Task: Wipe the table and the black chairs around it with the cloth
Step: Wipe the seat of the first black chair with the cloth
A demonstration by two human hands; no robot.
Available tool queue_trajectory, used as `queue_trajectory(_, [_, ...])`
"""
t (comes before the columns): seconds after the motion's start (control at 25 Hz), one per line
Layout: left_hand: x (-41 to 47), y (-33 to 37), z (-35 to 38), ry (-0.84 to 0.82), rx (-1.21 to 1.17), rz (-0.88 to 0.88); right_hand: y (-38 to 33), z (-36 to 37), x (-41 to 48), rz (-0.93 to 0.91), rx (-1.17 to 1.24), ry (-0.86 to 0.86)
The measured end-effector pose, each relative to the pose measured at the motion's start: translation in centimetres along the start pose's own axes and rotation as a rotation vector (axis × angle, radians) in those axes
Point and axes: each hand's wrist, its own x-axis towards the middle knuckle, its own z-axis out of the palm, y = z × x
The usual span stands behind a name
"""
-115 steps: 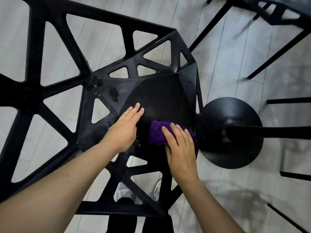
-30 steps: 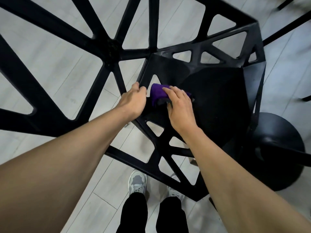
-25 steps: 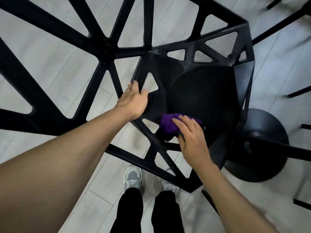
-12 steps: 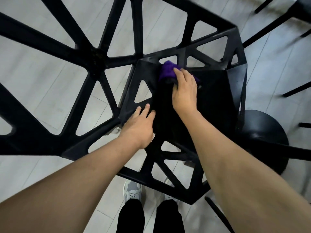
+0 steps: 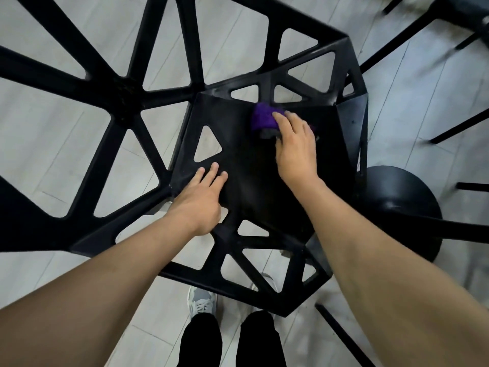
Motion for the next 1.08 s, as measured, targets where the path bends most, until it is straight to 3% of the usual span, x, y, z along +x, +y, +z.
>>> queue_trajectory(0.12, [-0.2, 0.1, -0.6, -0.057, 0.019, -0.012, -0.5, -0.5, -7.5, 0.040, 0.012, 0.060])
queue_trajectory(0.24, [-2.6, 0.2, -1.8, -0.090, 0.131, -0.062, -0.9, -1.1, -15.1, 0.044, 0.058, 0.013])
queue_trajectory(0.36, [-8.0, -0.6, -3.0, 0.008, 0.356, -0.055, -2.1, -0.5, -13.6, 0.088, 0.112, -0.048])
queue_trajectory(0.56, [-15.7, -3.0, -3.6, 0.358, 0.550, -0.125, -8.9, 3.0, -8.6, -0.140, 0.243, -0.227])
queue_trajectory(0.72, [-16.2, -3.6, -1.9, 0.419, 0.564, -0.115, -13.8, 4.3, -7.6, -0.250, 0.327, -0.262])
queue_trajectory(0.92, [-15.3, -3.5, -1.6, 0.485, 0.589, -0.138, -10.8, 3.2, -10.0, -0.420, 0.310, -0.404])
queue_trajectory(1.08, [-15.9, -3.2, -2.8, 0.495, 0.538, -0.066, -5.6, 1.0, -13.4, -0.241, 0.230, -0.282])
